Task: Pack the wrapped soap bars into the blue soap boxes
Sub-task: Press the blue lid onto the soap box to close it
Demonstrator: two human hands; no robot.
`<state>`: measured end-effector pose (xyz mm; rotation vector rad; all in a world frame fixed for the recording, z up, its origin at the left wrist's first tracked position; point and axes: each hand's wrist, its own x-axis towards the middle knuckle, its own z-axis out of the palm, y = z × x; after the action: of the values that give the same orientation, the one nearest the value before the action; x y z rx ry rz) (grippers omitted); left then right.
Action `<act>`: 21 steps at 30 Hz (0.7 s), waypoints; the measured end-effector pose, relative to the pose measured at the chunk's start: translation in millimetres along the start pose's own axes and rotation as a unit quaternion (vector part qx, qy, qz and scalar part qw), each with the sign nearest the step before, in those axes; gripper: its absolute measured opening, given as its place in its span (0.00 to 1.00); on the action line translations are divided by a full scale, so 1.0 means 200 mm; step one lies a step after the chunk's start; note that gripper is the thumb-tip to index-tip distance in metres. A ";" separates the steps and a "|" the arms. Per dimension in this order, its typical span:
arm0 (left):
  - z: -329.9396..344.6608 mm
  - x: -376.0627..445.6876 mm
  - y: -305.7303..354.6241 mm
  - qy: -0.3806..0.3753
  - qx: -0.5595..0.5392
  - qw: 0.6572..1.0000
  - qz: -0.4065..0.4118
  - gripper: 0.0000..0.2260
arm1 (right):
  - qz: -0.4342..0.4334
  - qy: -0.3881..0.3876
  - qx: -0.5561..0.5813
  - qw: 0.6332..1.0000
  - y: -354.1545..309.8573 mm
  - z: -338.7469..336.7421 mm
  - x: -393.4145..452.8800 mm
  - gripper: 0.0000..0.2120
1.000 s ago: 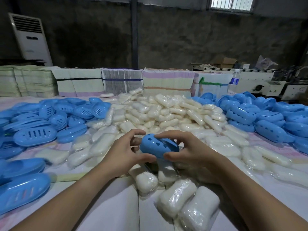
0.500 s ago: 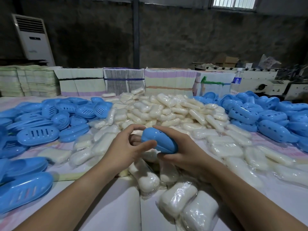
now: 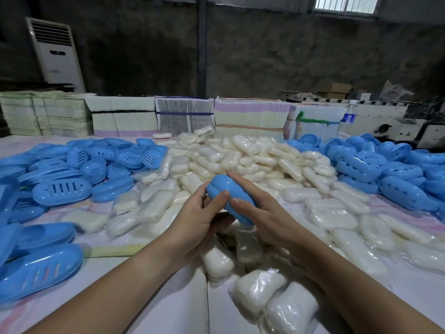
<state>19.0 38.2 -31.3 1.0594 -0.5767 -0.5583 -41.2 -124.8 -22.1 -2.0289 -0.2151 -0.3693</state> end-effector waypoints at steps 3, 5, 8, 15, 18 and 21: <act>0.00 0.00 0.00 -0.007 0.004 1.000 0.002 0.20 | -0.006 -0.001 -0.017 1.000 0.01 0.00 0.00 0.23; 0.00 0.00 0.00 -0.010 0.007 1.000 -0.002 0.21 | -0.002 0.001 -0.016 1.000 0.00 -0.01 0.00 0.25; -0.01 0.01 0.00 -0.016 0.001 1.000 -0.003 0.21 | -0.001 0.001 -0.015 1.000 0.01 -0.01 0.00 0.27; 0.00 0.00 0.00 0.003 0.002 1.000 0.003 0.22 | -0.001 -0.007 -0.009 1.000 0.01 0.02 0.00 0.28; 0.00 0.01 0.01 0.019 -0.038 0.999 0.002 0.22 | -0.034 0.039 -0.026 0.998 0.01 0.02 -0.01 0.29; -0.01 0.01 0.04 0.038 -0.080 0.996 0.003 0.25 | -0.148 0.114 -0.134 0.973 0.03 0.00 -0.01 0.30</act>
<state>22.6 40.0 -24.5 0.9223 -0.4598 -0.5468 -40.6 -127.5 -26.8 -2.1991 -0.3413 -0.8516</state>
